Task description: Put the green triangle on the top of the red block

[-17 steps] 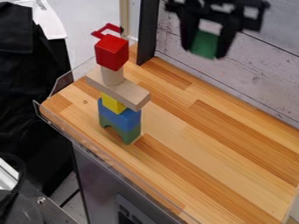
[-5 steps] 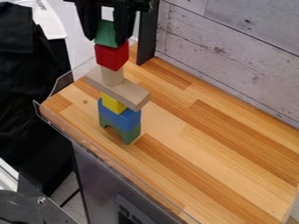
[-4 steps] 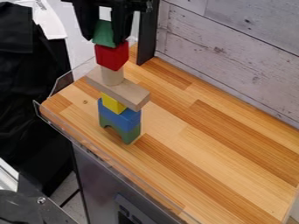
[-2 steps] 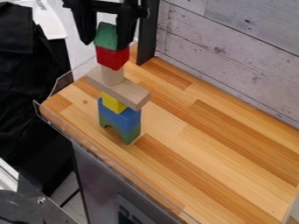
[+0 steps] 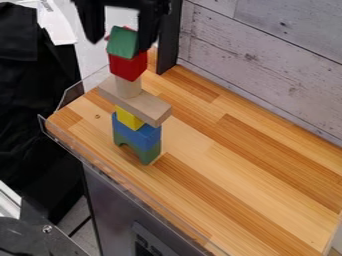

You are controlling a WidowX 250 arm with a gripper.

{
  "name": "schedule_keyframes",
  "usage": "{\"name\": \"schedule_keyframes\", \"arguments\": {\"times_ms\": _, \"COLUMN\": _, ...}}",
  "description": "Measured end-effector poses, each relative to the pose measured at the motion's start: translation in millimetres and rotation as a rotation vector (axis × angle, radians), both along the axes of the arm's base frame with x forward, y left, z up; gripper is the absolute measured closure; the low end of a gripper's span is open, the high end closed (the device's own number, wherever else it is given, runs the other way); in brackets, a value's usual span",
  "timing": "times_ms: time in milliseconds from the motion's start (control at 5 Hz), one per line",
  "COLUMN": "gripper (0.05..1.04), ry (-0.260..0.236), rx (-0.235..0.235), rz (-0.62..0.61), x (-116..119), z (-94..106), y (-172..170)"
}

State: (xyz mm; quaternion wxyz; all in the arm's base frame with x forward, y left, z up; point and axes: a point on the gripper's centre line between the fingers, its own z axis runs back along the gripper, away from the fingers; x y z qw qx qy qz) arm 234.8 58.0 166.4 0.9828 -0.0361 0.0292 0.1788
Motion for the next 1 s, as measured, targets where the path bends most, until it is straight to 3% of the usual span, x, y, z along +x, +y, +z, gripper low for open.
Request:
{"name": "schedule_keyframes", "arguments": {"times_ms": 200, "gripper": 0.084, "ry": -0.061, "rx": 0.038, "rz": 0.019, "x": -0.4, "z": 26.5, "y": 2.9}}
{"name": "schedule_keyframes", "arguments": {"times_ms": 400, "gripper": 0.084, "ry": -0.091, "rx": 0.081, "rz": -0.011, "x": 6.8, "z": 47.1, "y": -5.9}}
{"name": "schedule_keyframes", "arguments": {"times_ms": 800, "gripper": 0.084, "ry": 0.001, "rx": 0.066, "rz": -0.116, "x": 34.9, "z": 25.1, "y": -56.2}}
{"name": "schedule_keyframes", "arguments": {"times_ms": 1000, "gripper": 0.084, "ry": 0.019, "rx": 0.029, "rz": -0.104, "x": 39.4, "z": 16.4, "y": -69.8}}
